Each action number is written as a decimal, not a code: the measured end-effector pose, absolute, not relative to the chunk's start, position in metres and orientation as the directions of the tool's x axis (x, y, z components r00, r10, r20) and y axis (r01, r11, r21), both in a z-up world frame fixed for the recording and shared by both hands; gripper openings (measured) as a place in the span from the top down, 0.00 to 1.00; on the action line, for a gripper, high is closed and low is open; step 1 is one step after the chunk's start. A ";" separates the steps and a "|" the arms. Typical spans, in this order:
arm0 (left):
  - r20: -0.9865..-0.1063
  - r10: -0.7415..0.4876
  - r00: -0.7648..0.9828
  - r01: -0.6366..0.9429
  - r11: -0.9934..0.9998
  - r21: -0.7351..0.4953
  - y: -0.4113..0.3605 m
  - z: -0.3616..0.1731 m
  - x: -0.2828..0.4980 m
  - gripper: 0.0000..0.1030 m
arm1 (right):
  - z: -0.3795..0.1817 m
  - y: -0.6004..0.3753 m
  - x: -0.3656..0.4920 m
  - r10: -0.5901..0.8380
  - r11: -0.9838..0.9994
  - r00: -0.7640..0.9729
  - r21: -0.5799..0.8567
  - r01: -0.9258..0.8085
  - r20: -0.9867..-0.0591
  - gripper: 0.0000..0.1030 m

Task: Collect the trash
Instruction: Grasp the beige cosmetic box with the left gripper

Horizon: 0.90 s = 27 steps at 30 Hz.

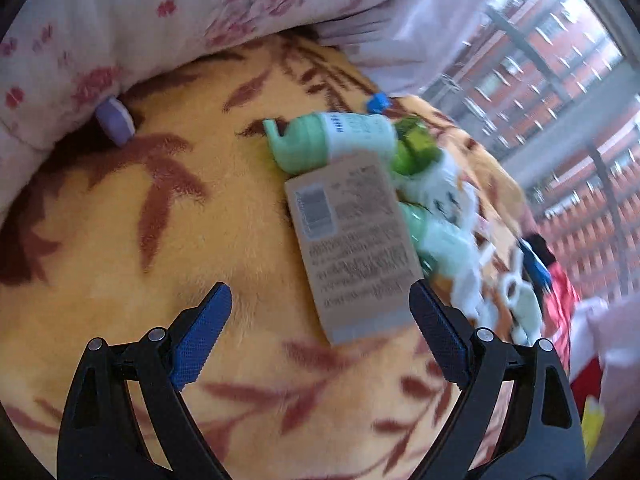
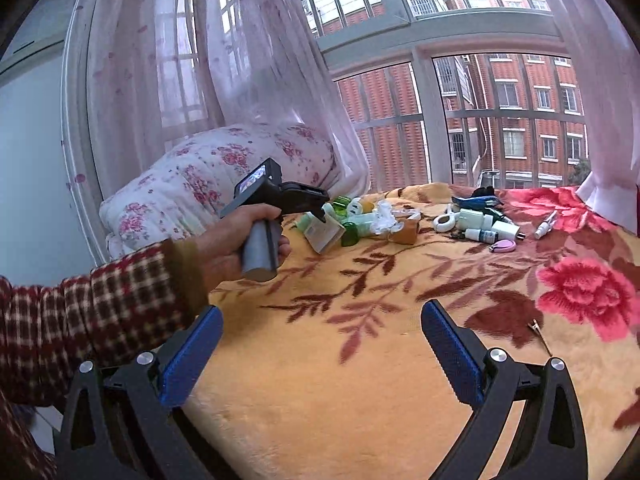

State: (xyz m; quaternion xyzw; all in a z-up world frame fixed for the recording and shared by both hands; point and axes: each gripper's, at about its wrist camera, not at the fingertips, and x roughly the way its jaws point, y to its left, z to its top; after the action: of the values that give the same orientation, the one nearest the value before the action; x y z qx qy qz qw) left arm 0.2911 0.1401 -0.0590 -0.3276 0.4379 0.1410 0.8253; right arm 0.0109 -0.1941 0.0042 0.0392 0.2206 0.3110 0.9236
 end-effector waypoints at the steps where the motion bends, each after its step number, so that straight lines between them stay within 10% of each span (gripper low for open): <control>1: -0.810 -0.061 0.583 -0.535 0.722 -0.439 0.141 -0.062 0.292 0.14 | 0.003 -0.195 0.013 0.590 0.804 0.710 0.209 -0.556 -0.384 0.05; 12: -0.778 -0.164 0.606 -0.550 0.620 -0.559 0.140 -0.077 0.337 0.15 | 0.000 -0.193 0.014 0.569 0.816 0.719 0.167 -0.553 -0.399 0.05; 14: -0.739 -0.173 0.651 -0.480 0.660 -0.577 0.139 -0.075 0.337 0.36 | 0.004 -0.191 0.012 0.542 0.829 0.738 0.112 -0.548 -0.402 0.05; 27: -0.654 -0.245 0.716 -0.097 0.892 -0.441 0.098 -0.049 0.238 0.37 | 0.013 -0.190 0.132 0.449 0.848 0.668 0.049 -0.527 -0.593 0.05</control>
State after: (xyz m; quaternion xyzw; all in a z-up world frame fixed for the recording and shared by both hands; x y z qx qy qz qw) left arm 0.2381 0.0985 -0.0493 -0.2285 0.3746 -0.0413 0.8977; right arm 0.1317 -0.1896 0.0133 -0.0635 0.3071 0.2679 0.9110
